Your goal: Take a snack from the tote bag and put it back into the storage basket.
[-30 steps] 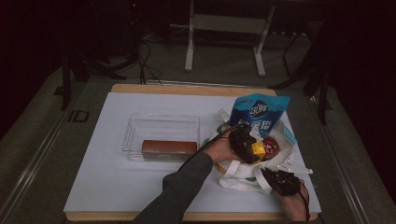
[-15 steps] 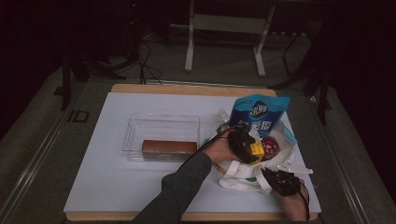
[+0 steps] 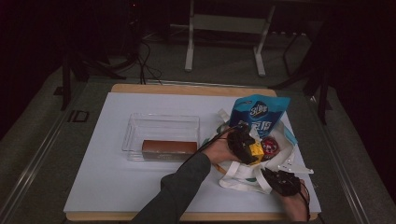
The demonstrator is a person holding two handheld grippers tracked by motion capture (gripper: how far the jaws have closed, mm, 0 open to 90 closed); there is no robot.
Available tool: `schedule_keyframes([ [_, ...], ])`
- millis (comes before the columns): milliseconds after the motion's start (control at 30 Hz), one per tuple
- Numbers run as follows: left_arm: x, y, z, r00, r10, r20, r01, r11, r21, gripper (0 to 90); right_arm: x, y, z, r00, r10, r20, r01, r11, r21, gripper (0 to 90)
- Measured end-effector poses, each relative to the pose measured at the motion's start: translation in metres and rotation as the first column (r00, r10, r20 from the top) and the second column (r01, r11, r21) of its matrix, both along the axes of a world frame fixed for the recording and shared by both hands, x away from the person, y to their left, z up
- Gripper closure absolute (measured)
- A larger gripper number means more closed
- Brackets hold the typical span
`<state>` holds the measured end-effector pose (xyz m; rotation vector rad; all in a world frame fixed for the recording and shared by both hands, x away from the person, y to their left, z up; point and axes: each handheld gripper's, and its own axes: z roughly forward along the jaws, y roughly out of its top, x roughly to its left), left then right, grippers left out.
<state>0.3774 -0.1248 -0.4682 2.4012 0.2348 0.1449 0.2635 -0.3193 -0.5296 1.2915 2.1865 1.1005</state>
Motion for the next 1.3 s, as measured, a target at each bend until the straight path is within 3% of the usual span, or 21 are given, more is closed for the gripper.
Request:
schedule_keyframes([
  [433,-0.004,0.002,0.003,0.9996,0.014,0.025,-0.014,0.9998,0.015,29.1,-0.002,0.001,0.0,1.0,0.001,0.005,-0.001,1.0,-0.007,82.6],
  [900,-0.006,0.017,0.022,0.9966,0.073,0.038,-0.072,0.9968,-0.037,29.2,-0.002,0.0,0.0,1.0,-0.001,0.005,0.001,1.0,-0.001,82.6],
  [1300,-0.012,0.033,0.043,0.9944,0.087,0.059,-0.083,0.9939,-0.072,29.2,-0.002,-0.001,-0.001,1.0,-0.002,0.005,0.002,1.0,0.006,82.6],
])
